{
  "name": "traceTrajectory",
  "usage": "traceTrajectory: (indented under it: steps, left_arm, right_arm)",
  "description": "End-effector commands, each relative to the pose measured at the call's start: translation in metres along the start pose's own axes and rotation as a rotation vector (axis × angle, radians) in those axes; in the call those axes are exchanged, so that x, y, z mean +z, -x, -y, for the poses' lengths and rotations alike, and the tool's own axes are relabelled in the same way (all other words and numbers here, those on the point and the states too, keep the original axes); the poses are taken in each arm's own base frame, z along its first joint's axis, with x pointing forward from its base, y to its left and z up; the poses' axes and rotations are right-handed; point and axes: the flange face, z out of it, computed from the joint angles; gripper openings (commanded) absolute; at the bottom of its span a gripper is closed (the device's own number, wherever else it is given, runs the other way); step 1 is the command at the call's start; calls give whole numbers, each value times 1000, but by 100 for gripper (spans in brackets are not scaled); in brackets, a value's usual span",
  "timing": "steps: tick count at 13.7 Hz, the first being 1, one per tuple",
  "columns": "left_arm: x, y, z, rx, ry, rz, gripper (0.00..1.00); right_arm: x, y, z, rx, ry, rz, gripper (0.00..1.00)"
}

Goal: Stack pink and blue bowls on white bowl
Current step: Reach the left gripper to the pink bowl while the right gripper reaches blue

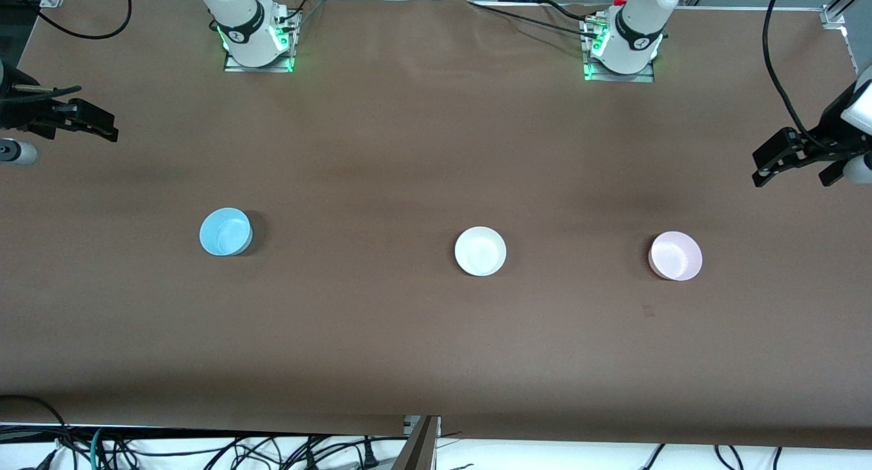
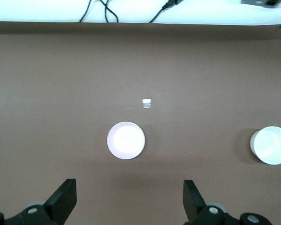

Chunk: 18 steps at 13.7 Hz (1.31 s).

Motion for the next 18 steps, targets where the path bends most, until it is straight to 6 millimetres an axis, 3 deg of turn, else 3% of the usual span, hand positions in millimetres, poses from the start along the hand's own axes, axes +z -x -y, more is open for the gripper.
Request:
traceTrajectory:
  steps: [1, 5, 7, 10, 15, 18]
  left_arm:
    - [-2, -5, 0, 25, 36, 8, 100]
    - [27, -15, 12, 3, 28, 52, 100]
    - [56, -21, 33, -22, 29, 100, 100]
    - [101, -24, 50, -56, 66, 166, 100]
    - [192, -20, 79, -74, 61, 164, 100]
    - [236, -18, 83, -65, 51, 196, 100]
  right_arm:
    - [-2, 2, -2, 16, 10, -2, 100]
    - [-2, 2, -4, 19, 9, -2, 100]
    - [-2, 2, -6, 21, 7, -2, 100]
    - [-2, 1, -7, 16, 6, -5, 100]
    - [25, -20, 2, 17, 9, 28, 100]
    - [51, -38, 2, 19, 13, 56, 100]
